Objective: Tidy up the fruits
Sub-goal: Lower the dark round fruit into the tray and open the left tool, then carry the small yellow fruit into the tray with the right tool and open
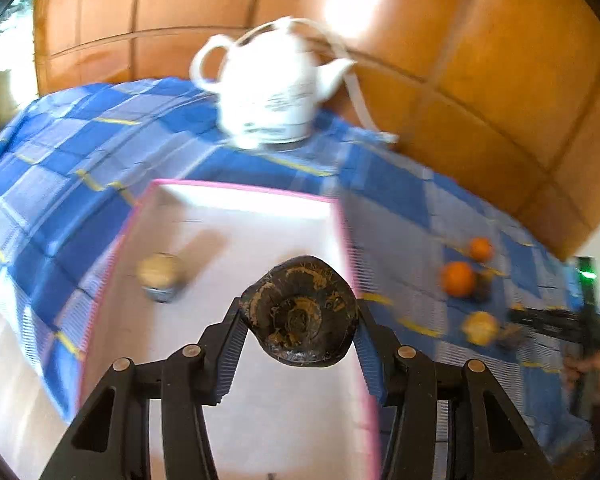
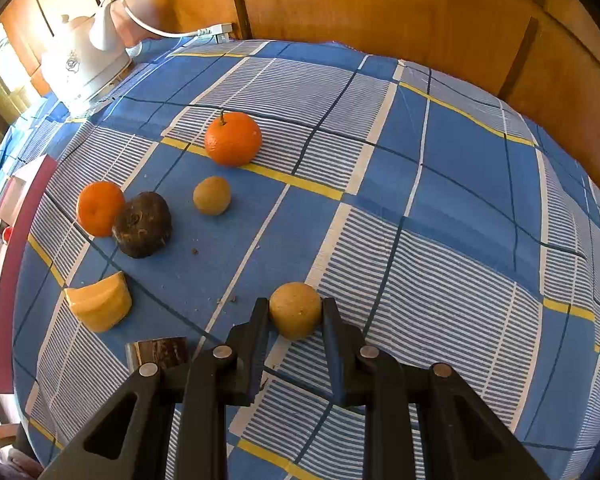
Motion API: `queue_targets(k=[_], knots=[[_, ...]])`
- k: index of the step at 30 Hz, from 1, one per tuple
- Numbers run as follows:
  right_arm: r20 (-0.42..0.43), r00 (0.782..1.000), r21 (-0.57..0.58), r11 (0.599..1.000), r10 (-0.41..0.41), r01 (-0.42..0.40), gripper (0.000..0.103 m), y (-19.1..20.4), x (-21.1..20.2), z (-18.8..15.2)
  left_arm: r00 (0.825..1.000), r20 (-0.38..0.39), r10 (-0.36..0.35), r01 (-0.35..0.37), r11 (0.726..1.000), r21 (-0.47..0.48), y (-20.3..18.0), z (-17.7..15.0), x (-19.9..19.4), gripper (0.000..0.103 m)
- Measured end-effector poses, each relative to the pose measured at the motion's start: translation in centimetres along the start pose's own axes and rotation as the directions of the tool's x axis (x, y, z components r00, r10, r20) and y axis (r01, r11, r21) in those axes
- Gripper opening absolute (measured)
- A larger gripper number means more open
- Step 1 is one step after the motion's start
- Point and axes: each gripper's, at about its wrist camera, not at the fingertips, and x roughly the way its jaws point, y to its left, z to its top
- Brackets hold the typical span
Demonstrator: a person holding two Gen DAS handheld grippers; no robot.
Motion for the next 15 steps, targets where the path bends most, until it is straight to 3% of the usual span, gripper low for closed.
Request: queue_targets(k=[4, 10, 12, 15], knots=[[0.001, 1.0, -0.006, 1.0, -0.004, 0.004, 0.026, 0.3, -0.2, -0.1, 0.996, -0.027, 0.086, -0.087, 0.996, -0.018, 2.6, 0.7, 1.9, 0.052], [0.004, 1.0, -0.014, 1.0, -0.007, 0.008, 0.026, 0.4, -0.3, -0.1, 0.99, -0.046, 0.132, -0.133, 0.991, -0.014, 3.4, 0.8, 2.9, 0.053], [0.005, 1.0, -0.016, 1.0, -0.009, 0.009, 0.026, 0.4, -0.2, -0.1, 0.99, -0.02, 0.141, -0.142, 0.99, -0.014, 3.1, 0.6, 2.0, 0.063], [0.007, 1.0, -0.023, 1.0, -0.014, 0.014, 0.026, 0.4, -0.3, -0.1, 0.988, 0.006, 0.153, -0.152, 0.988, -0.03, 2.6, 0.6, 0.9, 0.066]])
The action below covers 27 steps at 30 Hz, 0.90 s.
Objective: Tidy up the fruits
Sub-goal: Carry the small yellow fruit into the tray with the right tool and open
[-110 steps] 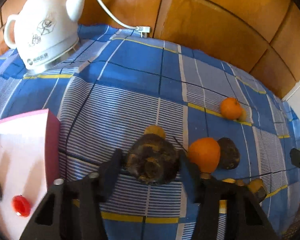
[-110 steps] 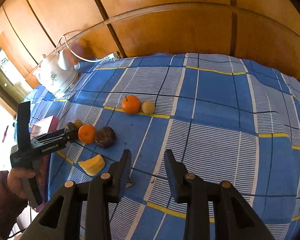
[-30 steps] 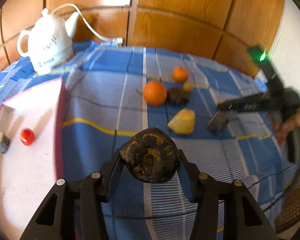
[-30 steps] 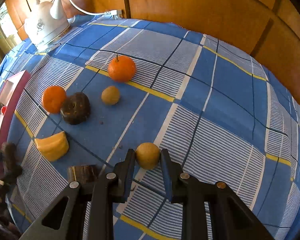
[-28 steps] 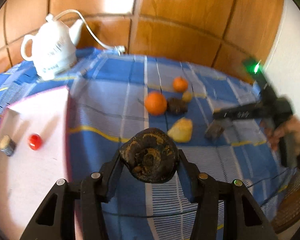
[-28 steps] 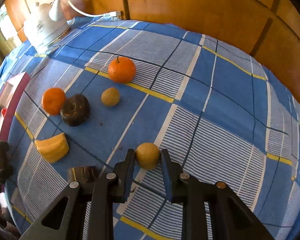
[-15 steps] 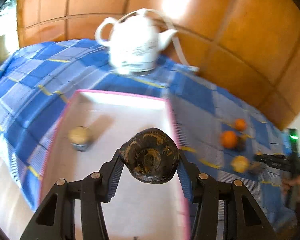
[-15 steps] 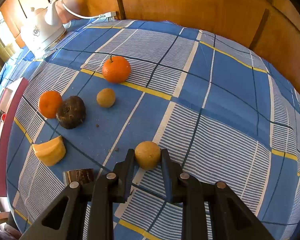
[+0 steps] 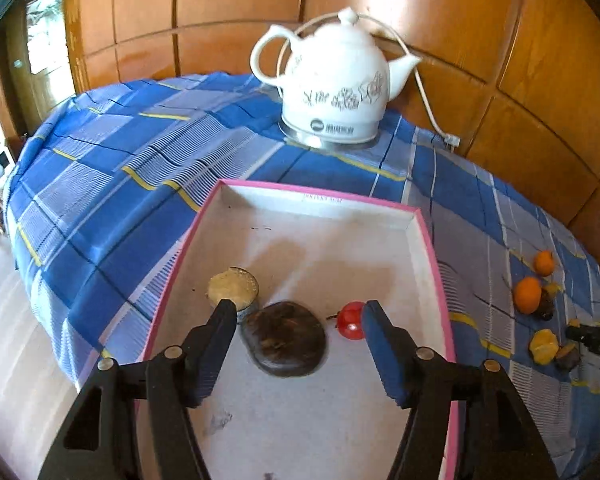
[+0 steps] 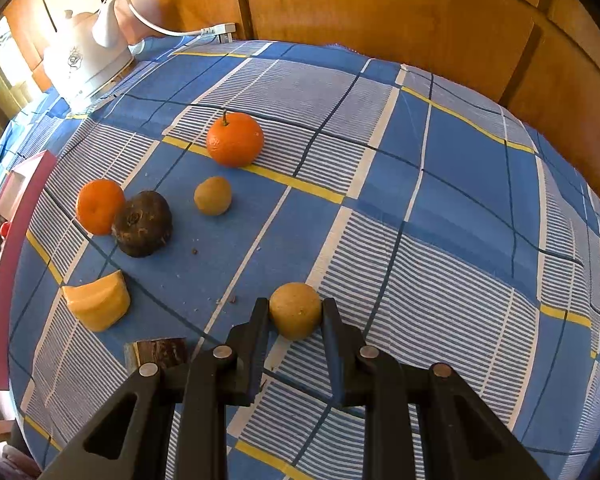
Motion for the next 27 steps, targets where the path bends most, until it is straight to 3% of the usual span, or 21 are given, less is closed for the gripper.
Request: queue_targets(k=[6, 12, 18, 27], knots=[[0.038, 0.999, -0.007, 1.0, -0.021, 0.022, 0.026, 0.2, -0.9, 0.1, 0.998, 0.06, 0.02, -0.022, 1.0, 0.022, -1.5, -1.3, -3.4, 0.066], [0.099, 0.995, -0.002, 1.0, -0.019, 0.019, 0.026, 0.1, -2.4, 0.3, 0.997, 0.077, -0.005, 0.002, 0.999, 0.047, -3.1, -2.8, -5.6, 0.066], [0.158, 0.987, -0.038, 0.999, 0.037, -0.032, 0.026, 1.5, -3.9, 0.4, 0.996, 0.083, -0.027, 0.022, 0.998, 0.057, -3.9, -4.0, -6.9, 0.066], [0.151, 0.977, -0.14, 0.981, 0.154, -0.133, 0.026, 7.4, -4.9, -0.3, 0.997, 0.065, -0.048, 0.044, 0.997, 0.062, -3.8, -4.9, -7.1, 0.066]])
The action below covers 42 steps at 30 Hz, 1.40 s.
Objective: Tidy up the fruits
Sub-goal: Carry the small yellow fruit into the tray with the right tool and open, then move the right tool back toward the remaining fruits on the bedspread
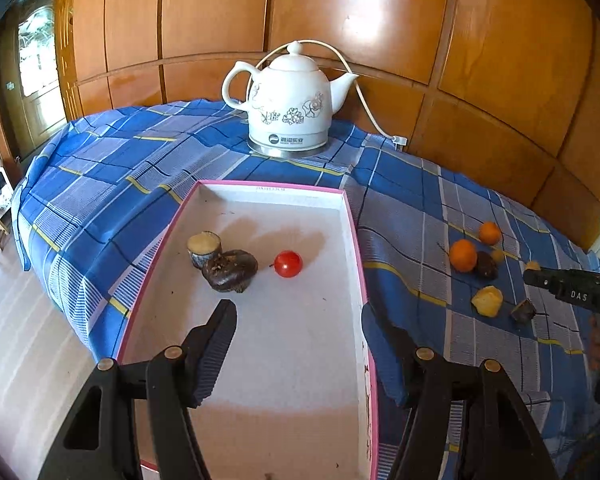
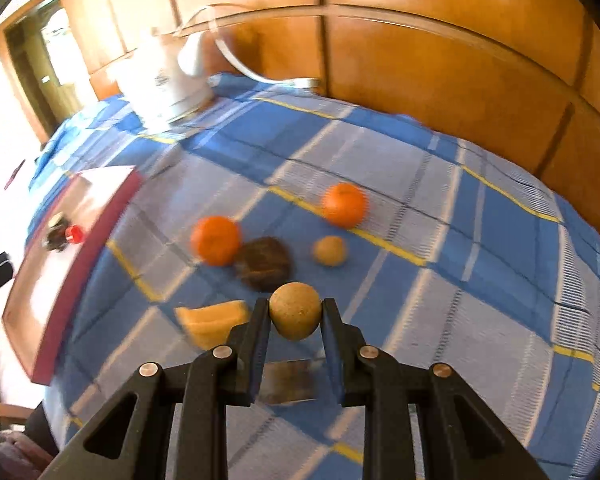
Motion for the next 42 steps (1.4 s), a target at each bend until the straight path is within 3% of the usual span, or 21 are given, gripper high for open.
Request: queue_targets(k=[5, 12, 17, 28, 33, 42], knots=[[0.001, 0.995, -0.043, 0.994, 0.103, -0.103, 0.026, 4.7, 0.0, 0.0, 1.0, -0.008, -0.004, 0.004, 1.0, -0.012, 0.4, -0.5, 0.1, 0.066], [-0.011, 0.965, -0.136, 0.956, 0.261, -0.26, 0.026, 13.0, 0.2, 1.1, 1.0, -0.001, 0.017, -0.017, 0.998, -0.061, 2.5, -0.6, 0.0, 0.066], [-0.037, 0.947, -0.185, 0.929, 0.32, -0.321, 0.026, 18.2, 1.4, 1.9, 0.999, 0.001, 0.042, -0.042, 0.994, -0.099, 4.4, -0.9, 0.1, 0.066], [-0.088, 0.948, -0.214, 0.924, 0.306, -0.318, 0.026, 23.1, 4.5, 2.6, 0.998, 0.001, 0.062, -0.061, 0.986, -0.158, 6.8, -1.4, 0.1, 0.066], [-0.1, 0.96, -0.209, 0.938, 0.261, -0.276, 0.028, 23.2, 5.7, 2.5, 0.998, 0.0, 0.055, -0.055, 0.986, -0.156, 6.7, -1.5, 0.0, 0.066], [-0.074, 0.964, -0.15, 0.953, 0.255, -0.264, 0.031, 21.6, 5.1, 1.9, 0.999, 0.011, 0.048, -0.046, 0.991, -0.128, 5.8, -1.4, -0.5, 0.066]])
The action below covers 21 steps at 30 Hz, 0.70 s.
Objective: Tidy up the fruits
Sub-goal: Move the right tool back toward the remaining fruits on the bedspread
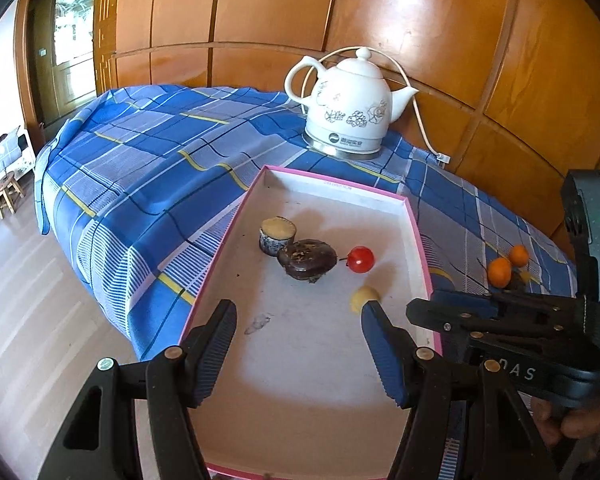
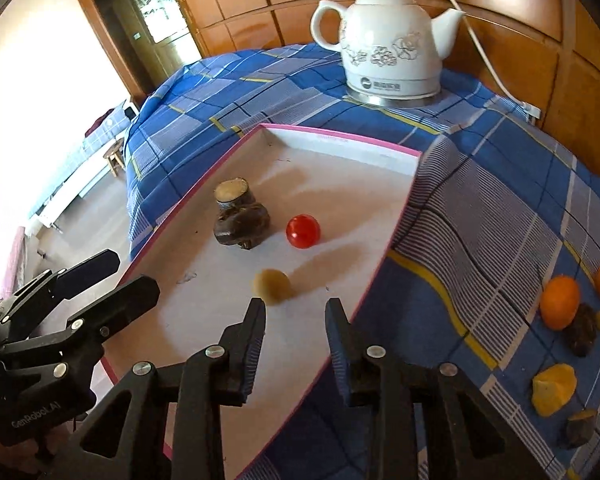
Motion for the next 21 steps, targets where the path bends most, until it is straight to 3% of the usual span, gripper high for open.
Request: queue_targets(k=[21], knots=[[0.101, 0.988, 0.053, 0.992, -0.116, 0.111, 0.037, -3.0, -6.0, -3.0, 0.999, -0.001, -0.041, 0.041, 0.994, 0.099, -3.3, -0.7, -0.7, 0.066]])
